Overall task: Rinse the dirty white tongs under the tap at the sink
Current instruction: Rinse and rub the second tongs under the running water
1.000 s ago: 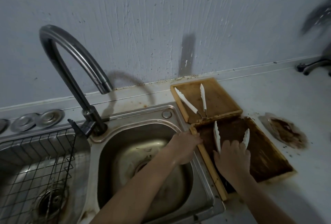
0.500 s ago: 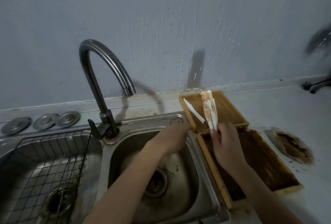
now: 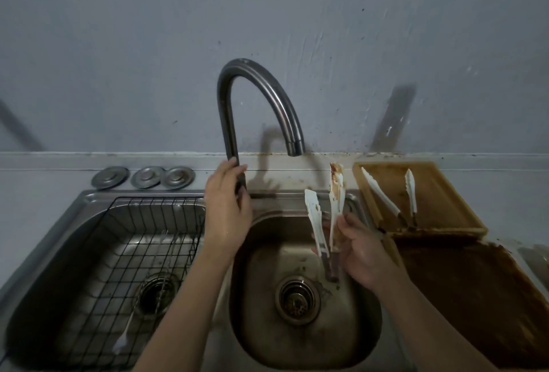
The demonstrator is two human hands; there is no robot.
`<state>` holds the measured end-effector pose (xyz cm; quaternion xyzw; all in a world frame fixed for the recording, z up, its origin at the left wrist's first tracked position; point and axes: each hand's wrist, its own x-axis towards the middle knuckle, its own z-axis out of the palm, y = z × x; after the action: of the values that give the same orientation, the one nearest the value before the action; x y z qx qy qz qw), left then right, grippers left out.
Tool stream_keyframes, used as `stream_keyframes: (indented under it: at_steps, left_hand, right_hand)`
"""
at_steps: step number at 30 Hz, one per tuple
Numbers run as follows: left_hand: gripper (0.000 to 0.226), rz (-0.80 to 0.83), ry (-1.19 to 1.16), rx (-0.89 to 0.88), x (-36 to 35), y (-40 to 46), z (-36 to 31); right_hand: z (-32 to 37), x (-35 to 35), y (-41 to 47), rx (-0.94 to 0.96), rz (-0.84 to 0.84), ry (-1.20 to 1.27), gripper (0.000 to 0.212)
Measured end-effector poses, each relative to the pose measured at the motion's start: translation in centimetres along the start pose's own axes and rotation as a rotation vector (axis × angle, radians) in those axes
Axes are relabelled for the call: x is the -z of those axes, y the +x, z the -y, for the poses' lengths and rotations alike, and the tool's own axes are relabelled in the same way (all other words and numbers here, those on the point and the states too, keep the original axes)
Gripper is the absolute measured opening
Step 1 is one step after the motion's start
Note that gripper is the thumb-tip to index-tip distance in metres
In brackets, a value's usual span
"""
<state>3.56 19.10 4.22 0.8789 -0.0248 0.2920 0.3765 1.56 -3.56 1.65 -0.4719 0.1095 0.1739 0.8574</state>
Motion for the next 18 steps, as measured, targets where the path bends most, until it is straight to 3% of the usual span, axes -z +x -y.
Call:
stream_keyframes:
  at_steps: [3,6,8,12,18]
  left_hand:
    - [0.052,-0.096,0.002,0.19,0.7,0.5,2.5]
    - [0.059,0.005,-0.082,0.344,0.5,1.3,4.2]
    - [0.05,0.075,-0.1,0.427,0.0,1.6,4.7]
    - [0.021,0.05,0.082,0.4,-1.3,1.8,5.5]
    - [0.014,-0.002,0.195,0.36,-1.8,2.3,6.0]
  right_hand:
    - [-0.8,-1.0,1.2,0.009,0.011,-0.003,0.02]
    - [-1.1,-1.6,2.1,-0.01,0.021,0.08,0.022]
    - [-1.2,-2.0,2.7,-0.019,0.019,0.124,0.024]
    - [-1.3,-2.6,3.6,-0.001,-0.009,0.054,0.019]
    - [-1.7,-3.1,4.2,0.031,-0.059,-0.053,0.017]
